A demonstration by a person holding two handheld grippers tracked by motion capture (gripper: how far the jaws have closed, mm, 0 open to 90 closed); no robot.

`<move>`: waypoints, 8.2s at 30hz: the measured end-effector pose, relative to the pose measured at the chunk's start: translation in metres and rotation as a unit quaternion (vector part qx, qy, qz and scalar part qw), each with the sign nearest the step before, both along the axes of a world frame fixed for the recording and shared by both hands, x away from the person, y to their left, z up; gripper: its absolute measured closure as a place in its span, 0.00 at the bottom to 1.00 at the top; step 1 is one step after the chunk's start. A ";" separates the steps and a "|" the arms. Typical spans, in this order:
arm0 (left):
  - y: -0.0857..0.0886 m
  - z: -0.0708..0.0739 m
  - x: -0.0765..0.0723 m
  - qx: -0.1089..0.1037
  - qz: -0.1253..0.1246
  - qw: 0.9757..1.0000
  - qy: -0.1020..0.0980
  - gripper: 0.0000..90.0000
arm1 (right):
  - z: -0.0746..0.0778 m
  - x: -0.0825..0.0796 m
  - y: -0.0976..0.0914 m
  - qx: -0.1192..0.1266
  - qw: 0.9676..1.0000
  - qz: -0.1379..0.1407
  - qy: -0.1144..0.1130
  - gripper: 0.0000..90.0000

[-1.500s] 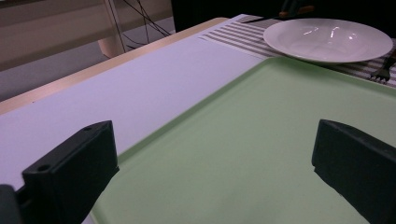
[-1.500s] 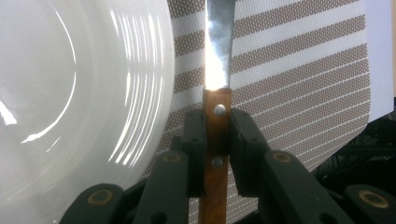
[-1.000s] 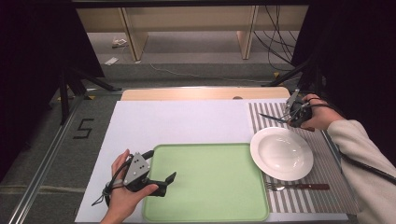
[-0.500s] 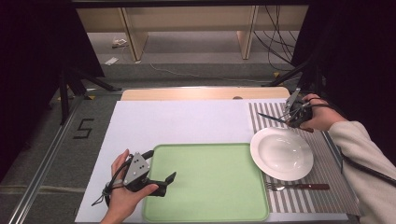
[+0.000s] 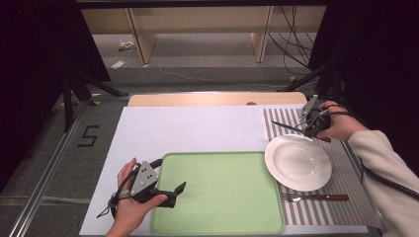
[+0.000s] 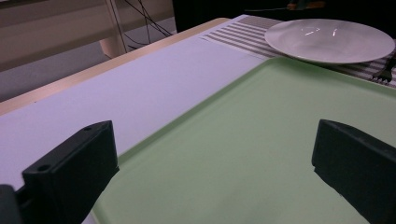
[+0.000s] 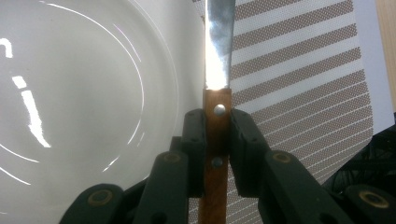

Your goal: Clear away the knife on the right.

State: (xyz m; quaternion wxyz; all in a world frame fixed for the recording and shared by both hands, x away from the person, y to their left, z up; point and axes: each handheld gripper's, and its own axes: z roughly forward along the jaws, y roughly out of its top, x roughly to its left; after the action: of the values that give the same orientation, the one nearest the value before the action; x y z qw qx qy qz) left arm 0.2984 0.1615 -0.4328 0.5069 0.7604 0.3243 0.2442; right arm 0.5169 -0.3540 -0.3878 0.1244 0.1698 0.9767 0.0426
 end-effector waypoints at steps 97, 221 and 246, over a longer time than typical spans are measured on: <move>0.000 0.000 0.000 0.002 0.001 1.000 0.000 0.00 | 0.009 -0.065 0.076 0.044 0.997 0.016 0.055 0.87; 0.000 -0.001 0.000 0.004 -0.001 1.000 0.000 0.00 | -0.040 -0.134 0.170 0.053 0.981 -0.080 0.167 0.86; 0.000 -0.001 0.000 0.003 -0.002 1.000 -0.001 0.00 | -0.055 -0.141 0.179 0.088 0.975 -0.060 0.196 0.75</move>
State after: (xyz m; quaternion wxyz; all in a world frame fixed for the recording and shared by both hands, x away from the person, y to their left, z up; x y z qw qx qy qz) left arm 0.2979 0.1611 -0.4335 0.5057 0.7623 0.3215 0.2445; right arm 0.3754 -0.1747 -0.4423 -0.0824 0.2438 0.9624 0.0867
